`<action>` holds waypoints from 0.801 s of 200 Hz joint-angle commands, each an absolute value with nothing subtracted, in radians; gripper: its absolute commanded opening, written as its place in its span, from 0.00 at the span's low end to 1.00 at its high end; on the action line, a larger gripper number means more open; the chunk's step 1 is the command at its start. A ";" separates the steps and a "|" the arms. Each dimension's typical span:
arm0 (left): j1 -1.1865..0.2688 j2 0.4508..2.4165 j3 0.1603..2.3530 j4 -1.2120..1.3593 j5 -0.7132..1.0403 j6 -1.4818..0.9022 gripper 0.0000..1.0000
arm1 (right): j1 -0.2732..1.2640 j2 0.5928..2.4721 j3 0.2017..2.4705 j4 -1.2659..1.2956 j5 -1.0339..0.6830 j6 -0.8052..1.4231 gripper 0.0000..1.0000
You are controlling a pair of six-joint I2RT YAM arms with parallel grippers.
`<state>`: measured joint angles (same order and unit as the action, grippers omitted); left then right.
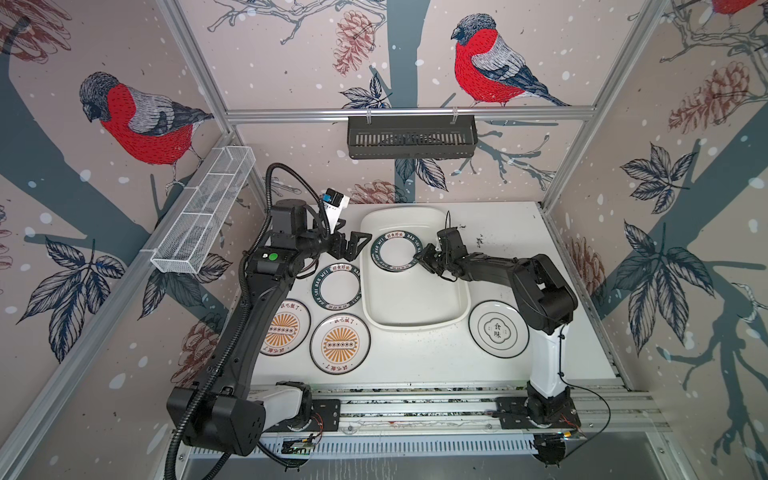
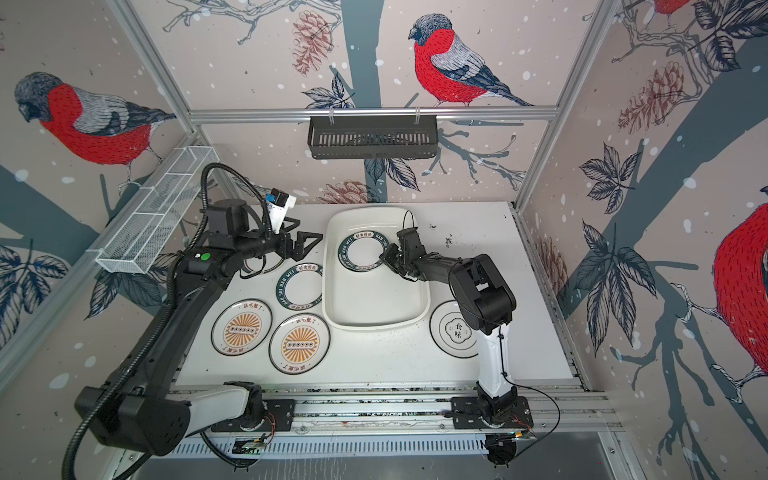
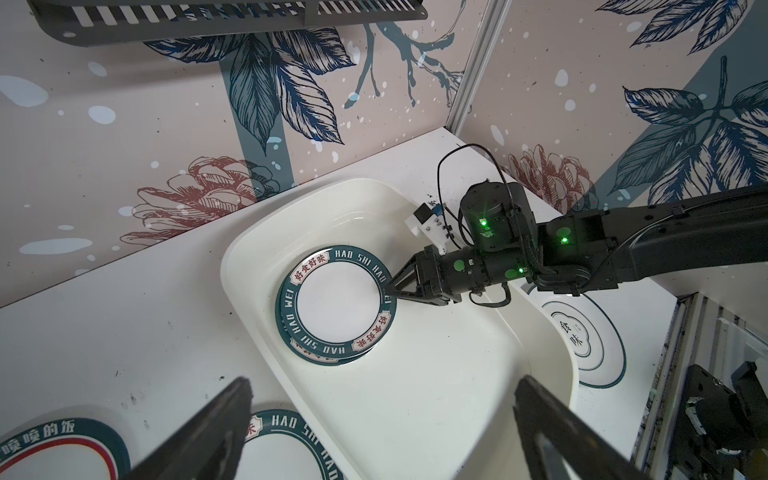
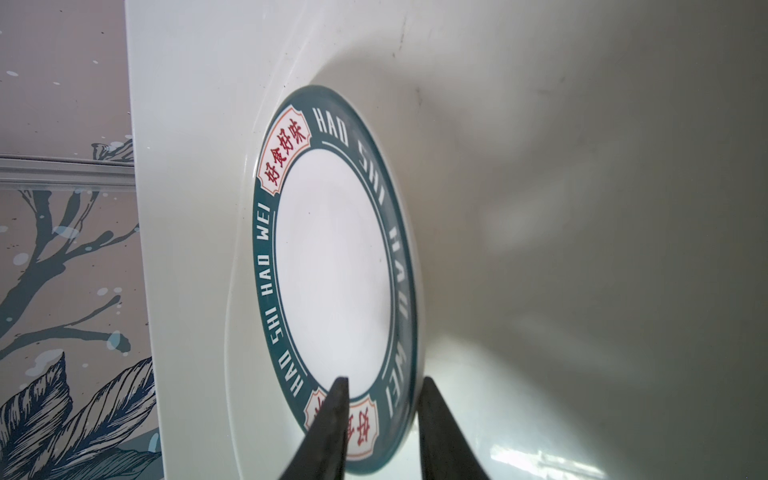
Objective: Place the plates into the plastic bin on the countertop
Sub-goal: 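Lower the plate into the bin beside the first plate with the right gripper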
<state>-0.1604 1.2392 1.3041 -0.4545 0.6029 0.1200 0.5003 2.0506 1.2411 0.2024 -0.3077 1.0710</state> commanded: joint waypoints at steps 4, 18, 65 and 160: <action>-0.163 1.237 1.313 -0.450 0.625 0.132 0.98 | 0.499 2.031 1.236 0.185 -0.306 1.048 0.30; -0.162 1.237 1.312 -0.450 0.623 0.133 0.98 | 0.499 2.022 1.233 0.173 -0.301 1.038 0.30; -0.162 1.241 1.309 -0.449 0.624 0.132 0.97 | 0.498 2.010 1.241 0.125 -0.266 0.996 0.29; -0.163 1.248 1.320 -0.463 0.618 0.145 0.98 | 0.562 1.954 1.250 0.077 -0.251 0.912 0.11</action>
